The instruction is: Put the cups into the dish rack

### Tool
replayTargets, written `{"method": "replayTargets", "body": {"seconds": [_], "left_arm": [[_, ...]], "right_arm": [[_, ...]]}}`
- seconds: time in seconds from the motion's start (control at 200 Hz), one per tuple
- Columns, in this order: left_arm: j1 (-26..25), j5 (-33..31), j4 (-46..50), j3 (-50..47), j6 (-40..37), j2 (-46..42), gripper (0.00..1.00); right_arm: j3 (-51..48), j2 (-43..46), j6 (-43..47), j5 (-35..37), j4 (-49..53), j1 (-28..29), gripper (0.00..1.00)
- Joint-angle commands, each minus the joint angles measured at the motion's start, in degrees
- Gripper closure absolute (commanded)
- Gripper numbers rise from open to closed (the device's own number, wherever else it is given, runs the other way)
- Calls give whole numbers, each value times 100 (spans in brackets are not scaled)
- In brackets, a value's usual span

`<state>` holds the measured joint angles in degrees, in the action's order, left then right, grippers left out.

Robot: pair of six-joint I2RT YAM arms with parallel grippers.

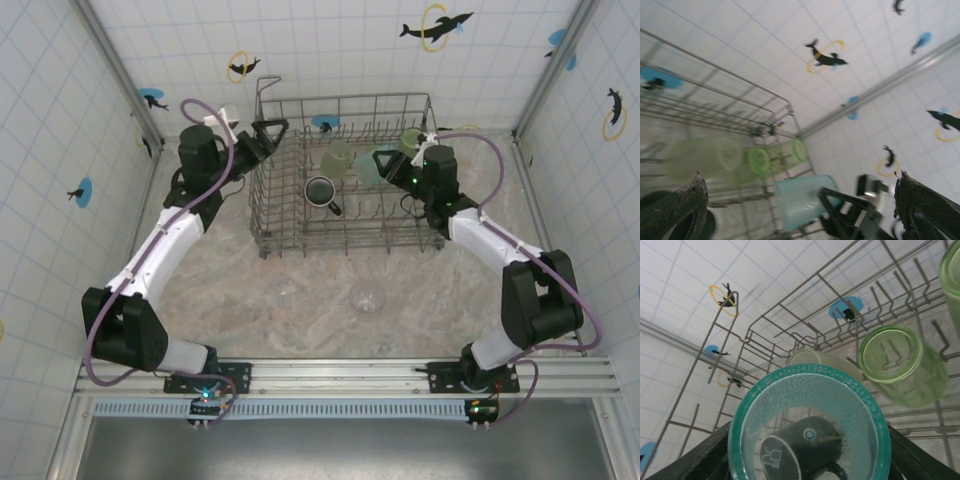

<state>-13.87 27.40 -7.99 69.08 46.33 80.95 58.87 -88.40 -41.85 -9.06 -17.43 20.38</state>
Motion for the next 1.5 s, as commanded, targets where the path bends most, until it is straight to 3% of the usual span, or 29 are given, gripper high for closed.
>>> {"method": "replayTargets", "body": {"seconds": [0.0,0.26,0.626,1.101,1.496], "left_arm": [[209,-723,970,208,-921,-180,2],[638,-1862,1535,-309,-1706,-393,2],[999,-2565,1526,-989,-2206,-591,2],[1141,-2567,1458,-1169,-2165,-632,2],[1147,-2540,1484,-1160,-2144,-628,2]], "right_arm": [[335,227,568,551,257,88,52],[527,62,1113,1116,596,247,52],[885,-511,1361,1379,783,492,52],[1794,-1316,1934,1997,1608,799,52],[1891,-1678,2017,2126,1707,845,51]]}}
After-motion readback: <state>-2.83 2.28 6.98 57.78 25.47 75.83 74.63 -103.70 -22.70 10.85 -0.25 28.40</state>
